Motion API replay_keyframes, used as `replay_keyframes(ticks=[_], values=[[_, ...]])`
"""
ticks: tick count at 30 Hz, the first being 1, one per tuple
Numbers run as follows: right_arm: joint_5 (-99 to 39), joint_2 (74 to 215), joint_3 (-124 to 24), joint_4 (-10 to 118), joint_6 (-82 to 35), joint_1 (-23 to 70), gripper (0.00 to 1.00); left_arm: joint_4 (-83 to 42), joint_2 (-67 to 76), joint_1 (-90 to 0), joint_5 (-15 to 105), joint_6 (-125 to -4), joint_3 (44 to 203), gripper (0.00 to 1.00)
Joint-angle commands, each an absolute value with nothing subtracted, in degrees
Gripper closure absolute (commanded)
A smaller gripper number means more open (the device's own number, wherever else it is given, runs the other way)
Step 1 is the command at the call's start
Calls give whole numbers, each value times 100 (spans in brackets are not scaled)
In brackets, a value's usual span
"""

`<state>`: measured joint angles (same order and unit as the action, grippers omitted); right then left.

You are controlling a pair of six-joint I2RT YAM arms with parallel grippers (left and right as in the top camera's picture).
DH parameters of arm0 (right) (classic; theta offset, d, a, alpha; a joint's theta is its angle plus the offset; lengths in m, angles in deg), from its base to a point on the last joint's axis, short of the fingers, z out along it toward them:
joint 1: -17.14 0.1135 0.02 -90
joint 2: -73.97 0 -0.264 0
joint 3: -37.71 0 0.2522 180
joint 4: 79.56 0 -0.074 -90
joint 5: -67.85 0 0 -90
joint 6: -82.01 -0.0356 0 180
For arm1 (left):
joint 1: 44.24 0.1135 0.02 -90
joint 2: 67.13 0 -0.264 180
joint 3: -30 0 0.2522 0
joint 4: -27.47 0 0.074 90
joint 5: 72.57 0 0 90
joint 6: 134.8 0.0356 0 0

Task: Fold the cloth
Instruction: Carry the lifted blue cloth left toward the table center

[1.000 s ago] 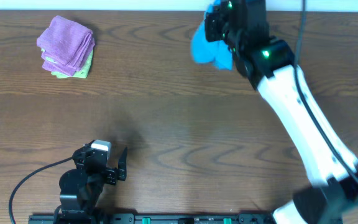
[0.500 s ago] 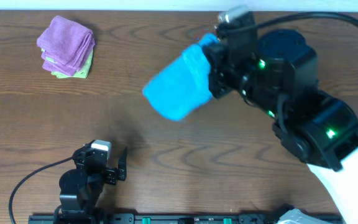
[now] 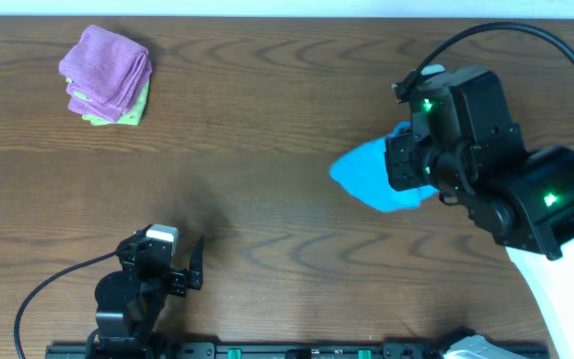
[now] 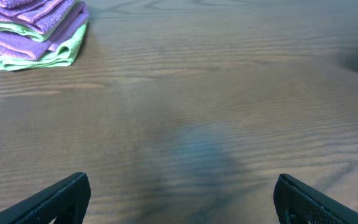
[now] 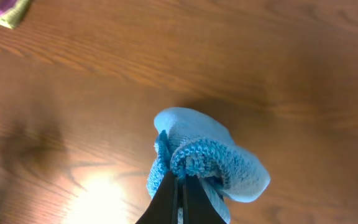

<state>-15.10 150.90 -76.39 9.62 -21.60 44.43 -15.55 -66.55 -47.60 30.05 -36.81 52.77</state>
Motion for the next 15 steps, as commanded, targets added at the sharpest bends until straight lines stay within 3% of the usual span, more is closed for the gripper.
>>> replay_keyframes(ticks=[1, 9, 15], values=[[-1418, 15098, -7656, 811, -2365, 4379, 99, -1540, -6688, -4725, 2966, -3580, 5185, 4], [-1427, 15125, -7654, 204, -2391, 4379, 99, -1540, -6688, -4725, 2966, -3580, 5185, 5], [-2085, 15787, -7650, 1224, -2463, 4395, 99, -1540, -6688, -4725, 2966, -3580, 5185, 5]])
